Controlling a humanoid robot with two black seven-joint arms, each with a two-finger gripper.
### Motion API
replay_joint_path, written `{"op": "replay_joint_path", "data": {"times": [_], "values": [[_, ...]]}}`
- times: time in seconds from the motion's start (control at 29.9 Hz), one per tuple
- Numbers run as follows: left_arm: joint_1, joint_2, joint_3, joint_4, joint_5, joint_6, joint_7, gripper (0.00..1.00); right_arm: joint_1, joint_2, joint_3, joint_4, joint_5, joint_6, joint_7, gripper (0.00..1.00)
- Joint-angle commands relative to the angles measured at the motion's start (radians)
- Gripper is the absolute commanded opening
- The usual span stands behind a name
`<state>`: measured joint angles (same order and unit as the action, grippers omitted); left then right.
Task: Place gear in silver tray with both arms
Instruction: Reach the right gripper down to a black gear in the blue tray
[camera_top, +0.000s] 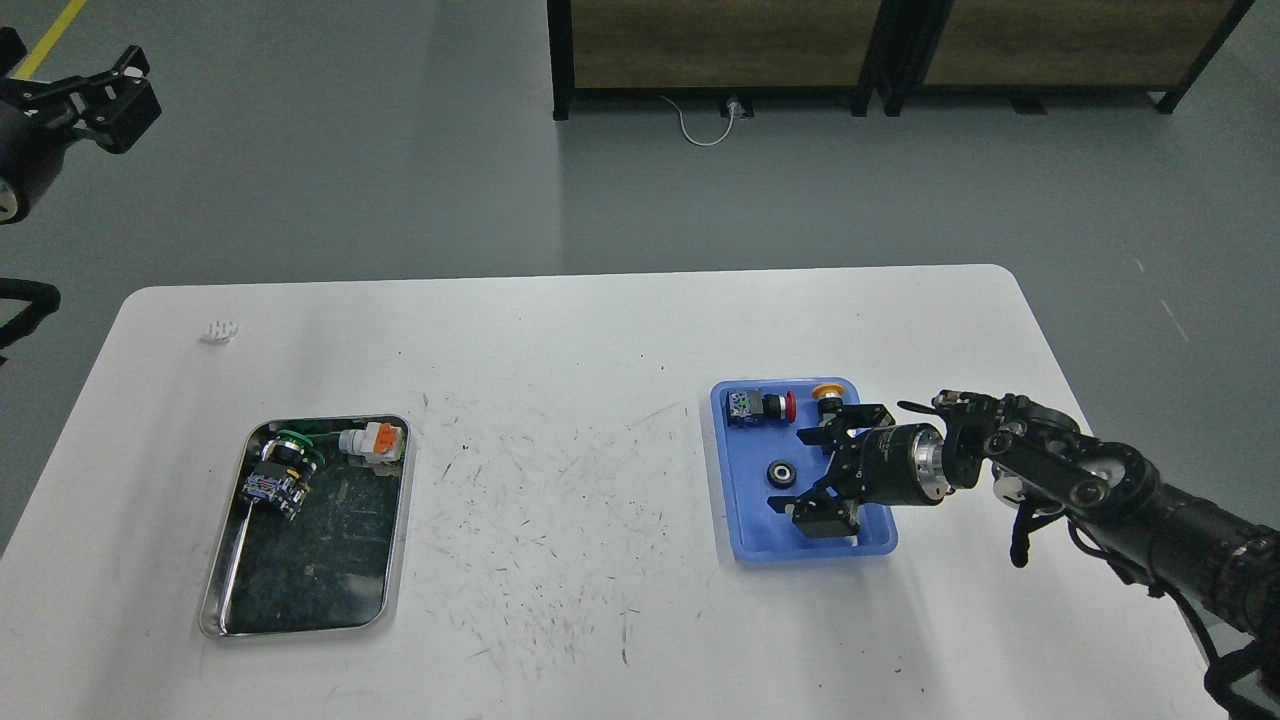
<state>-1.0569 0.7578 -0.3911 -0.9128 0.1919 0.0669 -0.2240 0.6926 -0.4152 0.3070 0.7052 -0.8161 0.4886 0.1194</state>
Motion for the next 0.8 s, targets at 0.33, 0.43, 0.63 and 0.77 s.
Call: {"op": "replay_joint_path", "data": {"times": [0.33,0.43,0.63,0.77], "values": [[0.000,0.002,0.000,0.000,0.000,0.004,0.000,0.98,0.004,0.064,-0.002,-0.076,-0.021,0.000,-0.001,0.75],[0.000,0.002,0.000,0.000,0.000,0.004,0.002,0.98,0.005,0.062,-0.002,-0.076,-0.023,0.000,-0.001,0.70],[0.000,0.002,0.000,0.000,0.000,0.004,0.003,0.98,0.010,0.053,-0.002,-0.076,-0.021,0.000,-0.003,0.58],[0.000,0.002,0.000,0.000,0.000,0.004,0.003,0.98,0.013,0.050,-0.002,-0.075,-0.021,0.000,-0.003,0.49]]}}
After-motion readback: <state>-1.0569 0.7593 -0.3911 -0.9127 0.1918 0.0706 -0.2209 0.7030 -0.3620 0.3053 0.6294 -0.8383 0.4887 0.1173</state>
